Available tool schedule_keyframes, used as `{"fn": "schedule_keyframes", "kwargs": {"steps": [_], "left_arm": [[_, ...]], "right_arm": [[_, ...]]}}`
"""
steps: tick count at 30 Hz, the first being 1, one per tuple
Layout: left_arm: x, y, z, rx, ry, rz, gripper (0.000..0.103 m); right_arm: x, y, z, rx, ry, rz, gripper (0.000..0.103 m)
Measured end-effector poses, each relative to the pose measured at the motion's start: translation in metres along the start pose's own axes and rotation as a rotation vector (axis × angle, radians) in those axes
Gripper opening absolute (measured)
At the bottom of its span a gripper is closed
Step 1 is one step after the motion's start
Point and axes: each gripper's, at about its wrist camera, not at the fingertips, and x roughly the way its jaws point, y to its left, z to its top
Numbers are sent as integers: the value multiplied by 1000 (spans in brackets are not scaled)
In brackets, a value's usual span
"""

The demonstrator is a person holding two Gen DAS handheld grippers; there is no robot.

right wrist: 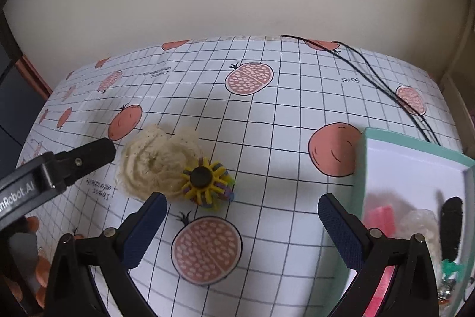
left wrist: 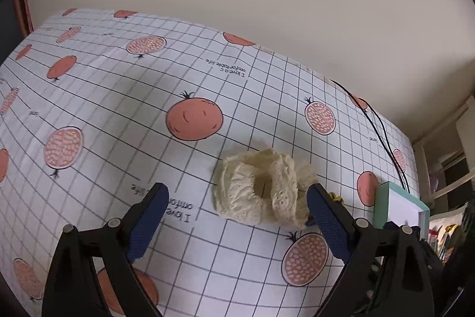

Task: Organize objects
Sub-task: 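Move both open tools back to the lace scrunchie and gear toy, then grasp the cream lace scrunchie with the left tool while the right tool grasps the yellow gear toy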

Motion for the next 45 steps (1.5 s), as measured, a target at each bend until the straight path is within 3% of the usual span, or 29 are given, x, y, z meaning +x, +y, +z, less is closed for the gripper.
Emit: {"fn": "schedule_keyframes", "kwargs": {"steps": [7, 23, 25, 27, 35, 37, 45], "left_arm": [[19, -1, -1, -2, 18, -5, 94], [35, -9, -8, 33, 34, -27, 87], [38, -10, -9, 42, 42, -28, 75], [39, -11, -11, 46, 48, -23, 75], [40, -13, -14, 66, 56, -22, 45], [41, -13, -13, 65, 56, -15, 35], [40, -5, -13, 33, 53, -6, 15]], "right_arm": [[19, 5, 1, 7, -11, 1, 95], [22, 10, 0, 11, -18, 2, 61], [23, 9, 0, 12, -10, -1, 59], [24, 8, 0, 11, -4, -7, 55], [24, 4, -2, 20, 3, 8, 42], [23, 3, -2, 24, 3, 12, 42], [18, -8, -2, 53, 0, 31, 40]]}}
